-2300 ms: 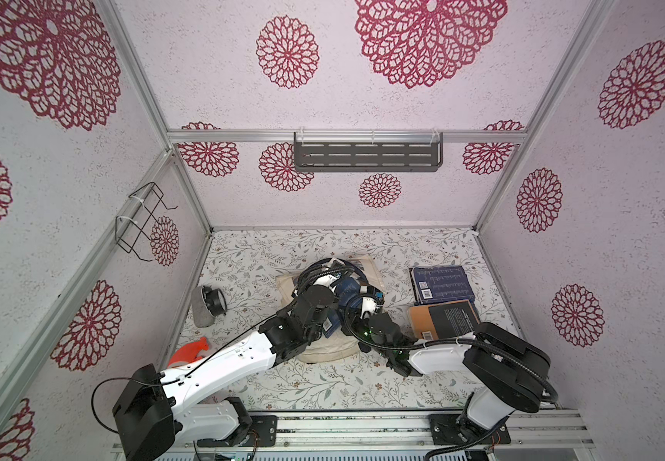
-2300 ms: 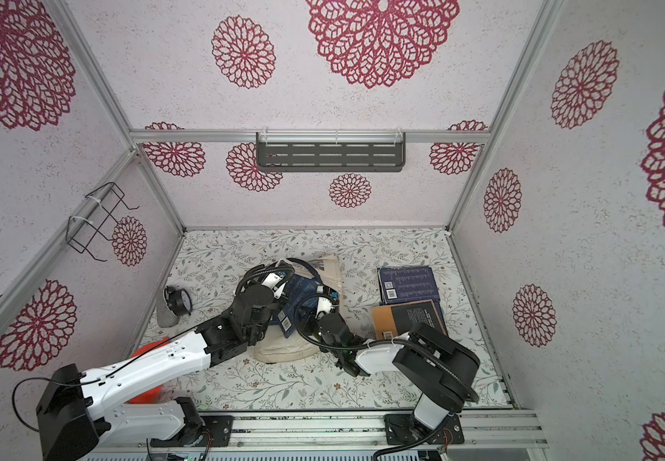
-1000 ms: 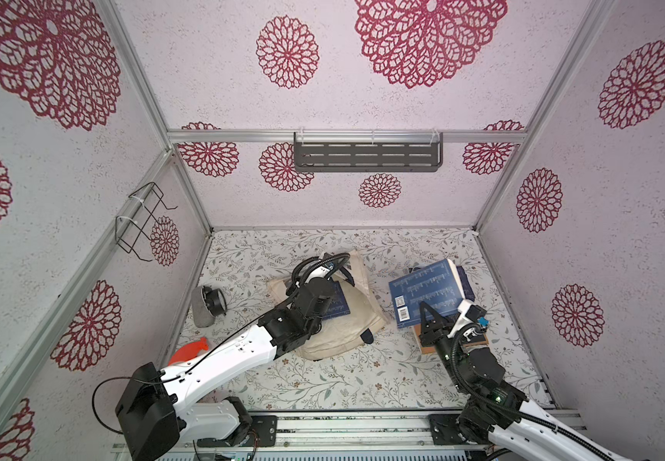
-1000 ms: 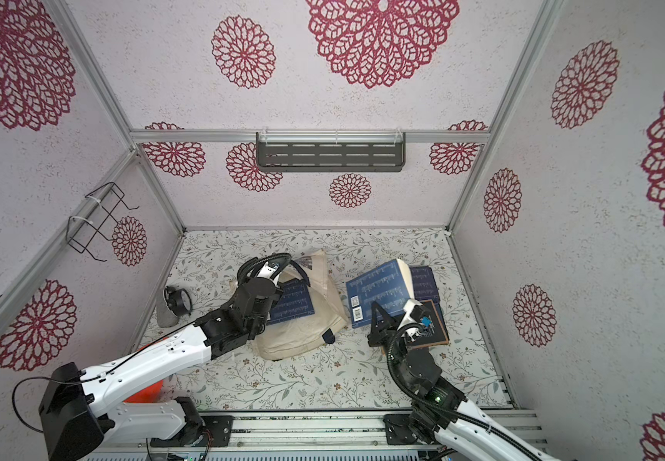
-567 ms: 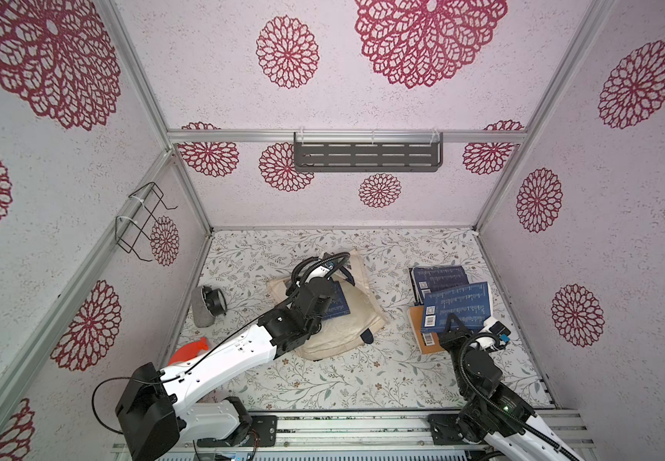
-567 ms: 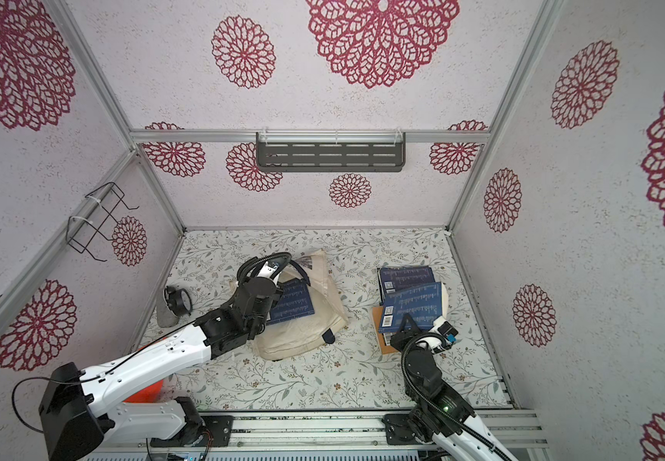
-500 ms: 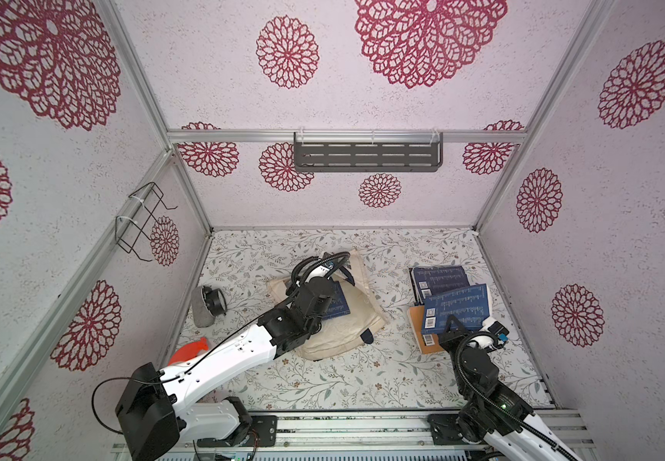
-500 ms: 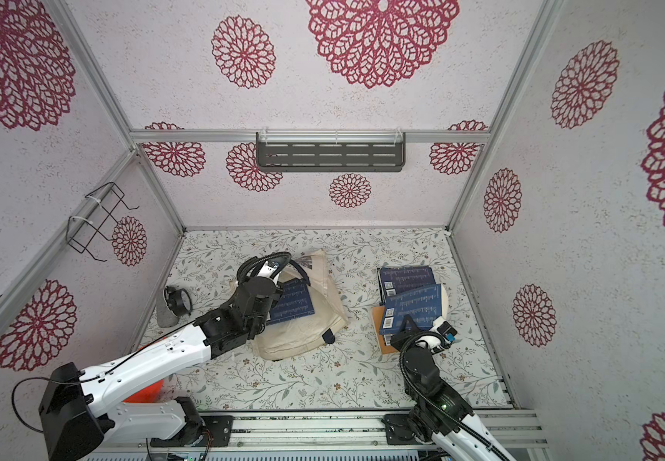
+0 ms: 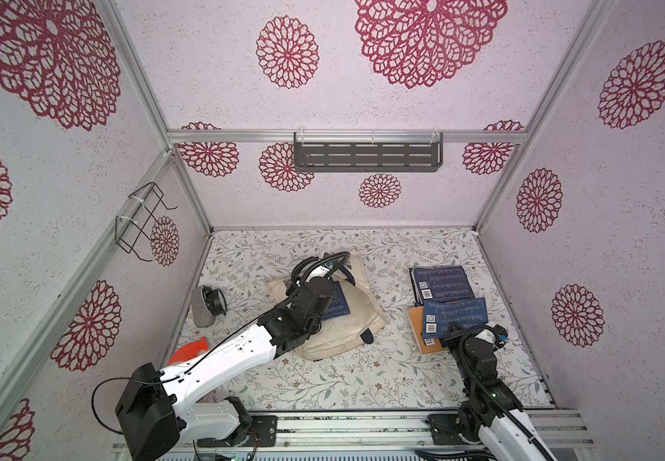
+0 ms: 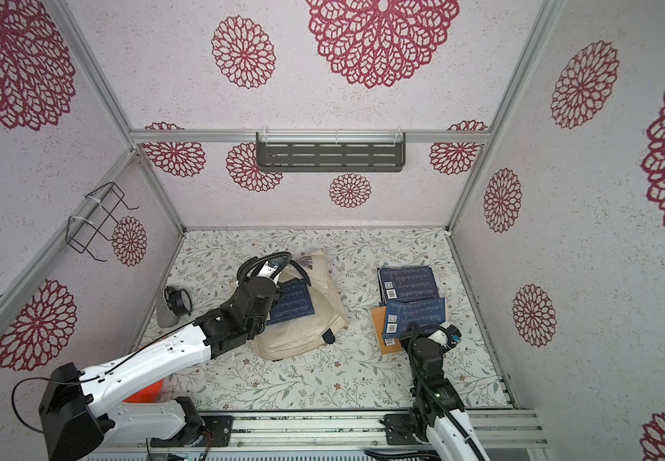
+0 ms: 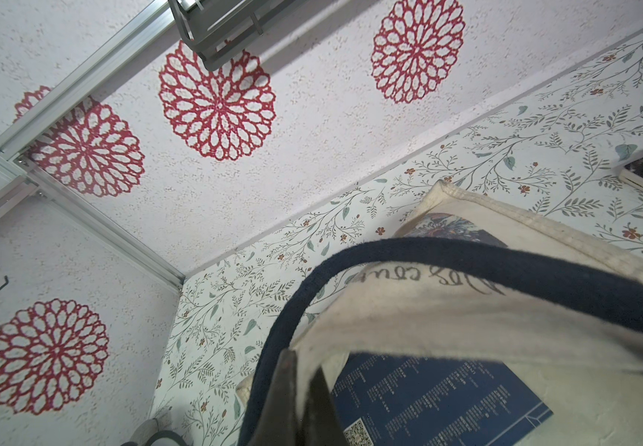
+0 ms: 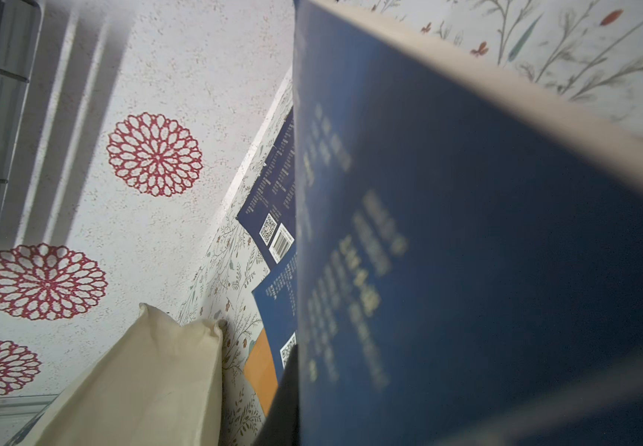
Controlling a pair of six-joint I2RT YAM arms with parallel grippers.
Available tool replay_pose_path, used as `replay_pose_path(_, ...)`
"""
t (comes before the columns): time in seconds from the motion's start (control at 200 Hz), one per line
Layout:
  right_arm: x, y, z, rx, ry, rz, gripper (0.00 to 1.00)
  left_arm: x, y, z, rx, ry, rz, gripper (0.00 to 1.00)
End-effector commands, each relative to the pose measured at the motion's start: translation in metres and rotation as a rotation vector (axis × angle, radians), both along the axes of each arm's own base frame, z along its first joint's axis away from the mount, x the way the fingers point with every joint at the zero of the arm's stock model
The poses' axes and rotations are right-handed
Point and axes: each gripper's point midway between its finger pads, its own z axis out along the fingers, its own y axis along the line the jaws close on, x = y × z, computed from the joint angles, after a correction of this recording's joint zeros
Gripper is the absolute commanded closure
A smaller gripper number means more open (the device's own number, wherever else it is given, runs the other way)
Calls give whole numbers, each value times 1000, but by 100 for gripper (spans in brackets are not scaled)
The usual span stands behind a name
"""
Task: Take out the books from the canvas bag
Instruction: Place the book on the book.
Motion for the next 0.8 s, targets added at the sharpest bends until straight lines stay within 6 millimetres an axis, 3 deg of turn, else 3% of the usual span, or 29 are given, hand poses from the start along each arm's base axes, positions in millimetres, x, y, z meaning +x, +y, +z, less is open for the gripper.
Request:
replay_pose_path(0.0, 6, 9, 0, 95, -3, 56, 100, 2, 6, 14, -42, -25, 28, 100)
replay_pose_path(0.445, 1, 15, 11, 109, -29, 115, 100, 2, 5, 15, -43, -23, 26, 100)
replay_pose_path(0.731, -7, 17, -17, 108, 90, 129, 100, 1, 7, 17, -44, -26, 28, 100)
replay_pose_path(0.796, -7, 13, -16, 96, 98, 115, 100, 1, 6, 16, -44, -24, 26, 100)
